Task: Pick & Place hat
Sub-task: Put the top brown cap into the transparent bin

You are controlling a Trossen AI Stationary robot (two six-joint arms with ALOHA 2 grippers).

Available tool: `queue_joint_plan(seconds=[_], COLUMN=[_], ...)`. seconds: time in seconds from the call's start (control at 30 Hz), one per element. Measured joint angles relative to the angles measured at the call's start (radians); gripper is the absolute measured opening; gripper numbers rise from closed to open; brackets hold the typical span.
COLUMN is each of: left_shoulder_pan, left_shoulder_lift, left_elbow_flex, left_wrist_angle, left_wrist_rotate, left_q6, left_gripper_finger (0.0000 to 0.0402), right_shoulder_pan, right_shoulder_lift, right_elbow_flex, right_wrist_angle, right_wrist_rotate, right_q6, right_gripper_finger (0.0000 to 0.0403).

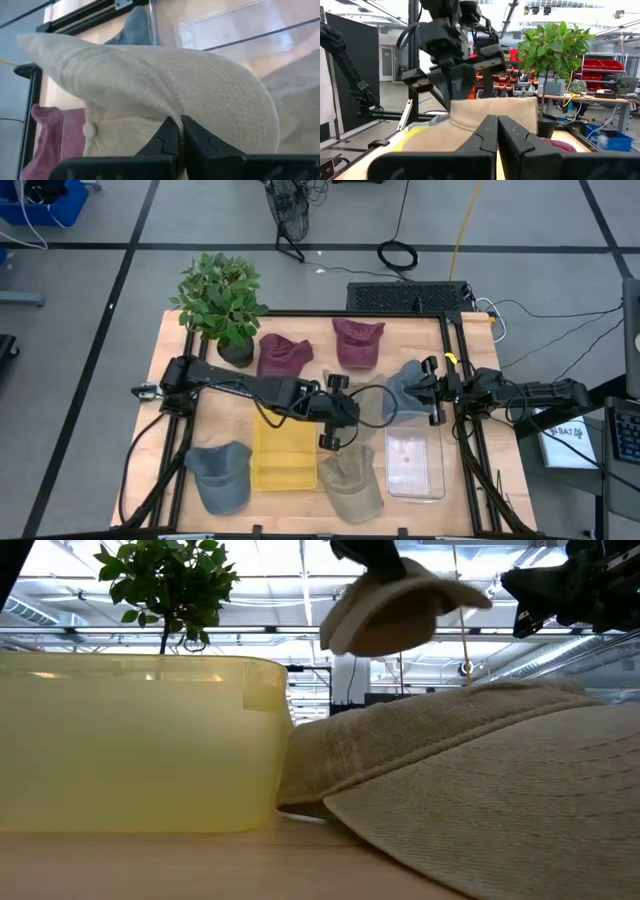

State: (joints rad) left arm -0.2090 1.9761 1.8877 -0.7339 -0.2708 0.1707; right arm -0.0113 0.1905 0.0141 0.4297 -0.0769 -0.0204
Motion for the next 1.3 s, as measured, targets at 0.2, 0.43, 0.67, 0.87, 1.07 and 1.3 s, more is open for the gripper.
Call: queue_joint_plan(seconds=[0.2,0.43,0.67,0.87,1.07,1.3], left_shoulder_pan=[-0.02,-0.046,-0.052,-0.051,-0.054,-0.082], left_shoulder_lift=[0.0,-0.001,-0.001,-0.001,0.0,0.039], left_elbow_flex=[0.0,0.0,0.0,0.0,0.0,0.001], left_wrist_angle=[0.197,0.318,0.316,0.317,0.387,0.54], left_wrist_rotate=[0.09,0.141,0.141,0.141,0.205,0.275], left_q6=[-0.011,0.04,0.039,0.038,-0.004,0.027], left_gripper_finger=[0.0007,0.0007,0.0007,0.0007,0.0007,0.0007], right_shoulder_pan=[0.0,0.0,0.0,0.0,0.0,0.0], right_shoulder_lift=[-0.007,-0.007,-0.007,-0.007,-0.007,-0.007], right_elbow_flex=[0.011,0.021,0.021,0.021,0.021,0.021], right_wrist_angle=[0.018,-0.004,-0.016,-0.016,-0.021,-0.083], right_wrist_rotate=[0.018,0.053,0.052,0.051,0.066,0.258], right_q6=[-0.047,-0.056,-0.054,-0.046,-0.053,-0.069], right_gripper_finger=[0.0,0.0,0.0,0.0,0.0,0.0])
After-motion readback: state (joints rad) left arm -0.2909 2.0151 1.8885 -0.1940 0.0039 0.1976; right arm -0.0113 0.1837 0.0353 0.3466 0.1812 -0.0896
